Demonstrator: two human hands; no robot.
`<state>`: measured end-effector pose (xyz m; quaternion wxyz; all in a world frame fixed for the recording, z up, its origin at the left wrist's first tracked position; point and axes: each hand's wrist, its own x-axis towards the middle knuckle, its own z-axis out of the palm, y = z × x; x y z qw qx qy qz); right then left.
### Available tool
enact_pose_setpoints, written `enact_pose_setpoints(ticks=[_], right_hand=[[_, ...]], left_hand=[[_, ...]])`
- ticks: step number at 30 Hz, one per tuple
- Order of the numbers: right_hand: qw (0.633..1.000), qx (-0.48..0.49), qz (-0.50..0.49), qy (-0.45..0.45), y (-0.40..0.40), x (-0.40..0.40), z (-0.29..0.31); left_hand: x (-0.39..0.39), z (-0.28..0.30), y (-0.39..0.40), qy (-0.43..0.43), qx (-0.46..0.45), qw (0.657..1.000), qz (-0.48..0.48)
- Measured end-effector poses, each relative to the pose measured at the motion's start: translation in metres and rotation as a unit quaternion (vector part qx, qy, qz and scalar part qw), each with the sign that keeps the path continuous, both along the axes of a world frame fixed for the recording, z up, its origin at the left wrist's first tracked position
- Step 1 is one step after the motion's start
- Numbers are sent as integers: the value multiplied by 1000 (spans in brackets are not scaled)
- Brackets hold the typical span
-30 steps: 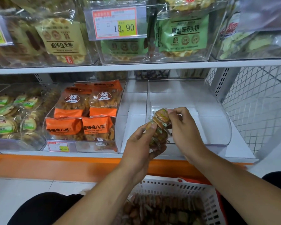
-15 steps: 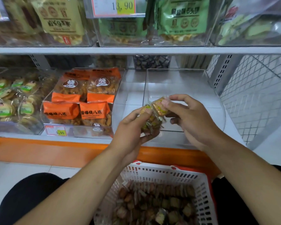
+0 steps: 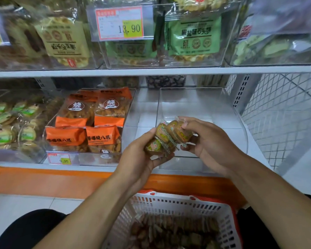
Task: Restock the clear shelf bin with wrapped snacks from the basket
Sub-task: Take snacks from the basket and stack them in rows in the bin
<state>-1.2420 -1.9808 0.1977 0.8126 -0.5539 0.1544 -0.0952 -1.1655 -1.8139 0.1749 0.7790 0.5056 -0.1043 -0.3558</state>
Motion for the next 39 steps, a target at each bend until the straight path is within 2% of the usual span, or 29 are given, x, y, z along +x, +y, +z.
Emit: enact_pose_setpoints(ticks=[6, 11, 18, 28, 32, 34, 36, 39], right_hand=[[996, 35, 82, 14, -5, 0, 8], [989, 16, 141, 46, -12, 0, 13], [987, 107, 119, 28, -11, 4, 13], [985, 156, 77, -2, -6, 13, 10], [980, 200, -7, 7, -21, 23, 6], [989, 110, -92, 22, -35, 38, 1], [985, -46, -157, 58, -46, 62, -13], [949, -253, -157, 101, -59, 101, -41]], left_hand=[[-3, -4, 2, -70, 36, 997, -9], [-2, -3, -1, -44, 27, 999, 10], [4, -1, -2, -7, -17, 1000, 11], [18, 5, -11, -63, 5, 996, 69], [25, 7, -19, -82, 30, 991, 102], [27, 9, -22, -105, 51, 988, 104], [27, 8, -26, -128, 65, 985, 96], [25, 8, -32, -160, 89, 980, 79]])
